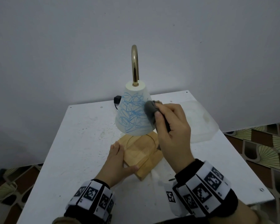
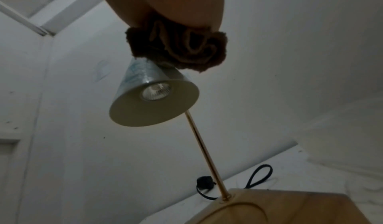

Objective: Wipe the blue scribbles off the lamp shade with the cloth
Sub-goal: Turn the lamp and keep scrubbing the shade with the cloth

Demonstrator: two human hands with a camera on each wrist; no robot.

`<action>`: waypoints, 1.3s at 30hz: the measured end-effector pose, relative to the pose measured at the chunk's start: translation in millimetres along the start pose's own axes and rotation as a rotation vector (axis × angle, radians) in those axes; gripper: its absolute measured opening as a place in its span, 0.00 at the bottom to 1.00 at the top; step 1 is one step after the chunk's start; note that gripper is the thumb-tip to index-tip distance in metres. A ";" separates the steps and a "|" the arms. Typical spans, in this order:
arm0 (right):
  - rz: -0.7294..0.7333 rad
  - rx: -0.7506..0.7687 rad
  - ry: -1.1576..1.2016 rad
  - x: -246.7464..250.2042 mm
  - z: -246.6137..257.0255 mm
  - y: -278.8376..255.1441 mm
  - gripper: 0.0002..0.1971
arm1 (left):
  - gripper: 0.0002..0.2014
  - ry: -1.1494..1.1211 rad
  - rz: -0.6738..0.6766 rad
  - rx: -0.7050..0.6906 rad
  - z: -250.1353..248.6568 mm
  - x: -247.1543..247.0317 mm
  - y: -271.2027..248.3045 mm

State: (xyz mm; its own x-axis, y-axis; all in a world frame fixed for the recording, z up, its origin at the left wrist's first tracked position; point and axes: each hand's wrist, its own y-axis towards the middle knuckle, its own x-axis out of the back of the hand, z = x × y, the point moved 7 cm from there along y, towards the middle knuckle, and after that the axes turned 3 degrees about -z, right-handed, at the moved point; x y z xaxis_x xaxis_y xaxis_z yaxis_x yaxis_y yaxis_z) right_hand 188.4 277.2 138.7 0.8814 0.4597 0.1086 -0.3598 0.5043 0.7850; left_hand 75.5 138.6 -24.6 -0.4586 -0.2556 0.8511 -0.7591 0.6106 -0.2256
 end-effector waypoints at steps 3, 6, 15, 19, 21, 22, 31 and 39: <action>0.004 -0.140 0.010 -2.1 -16.1 6.5 0.11 | 0.52 0.006 -0.001 0.000 0.1 0.5 -0.9; -0.010 -0.207 0.058 -7.5 -13.1 21.8 0.11 | 0.51 0.013 -0.006 -0.002 -1.0 1.2 -1.3; -0.005 0.013 0.014 -2.0 13.2 7.6 0.10 | 0.52 0.020 0.002 0.004 -1.1 0.8 -0.5; 0.012 -0.061 0.000 -3.2 -1.7 15.4 0.11 | 0.51 0.015 -0.007 -0.003 -2.1 1.6 -0.2; -0.003 -0.097 0.034 -4.8 0.5 22.1 0.10 | 0.51 0.019 -0.007 0.001 -2.0 1.3 -0.7; -0.014 -0.094 0.053 -5.4 4.6 24.0 0.10 | 0.51 0.020 -0.006 0.003 -2.2 1.7 -0.6; 0.017 0.007 0.022 -2.0 6.6 -4.4 0.12 | 0.51 0.030 -0.009 -0.002 -3.8 2.3 -0.9; -0.033 -0.134 0.084 -7.3 4.9 22.8 0.11 | 0.50 0.040 -0.011 -0.012 1.6 0.0 3.3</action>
State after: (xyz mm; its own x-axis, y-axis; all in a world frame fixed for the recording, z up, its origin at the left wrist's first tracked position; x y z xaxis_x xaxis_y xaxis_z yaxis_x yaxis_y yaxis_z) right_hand 175.3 281.7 158.8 0.8670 0.4975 0.0283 -0.3731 0.6106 0.6986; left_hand 72.3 139.4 -26.1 -0.4313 -0.2319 0.8719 -0.7583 0.6167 -0.2111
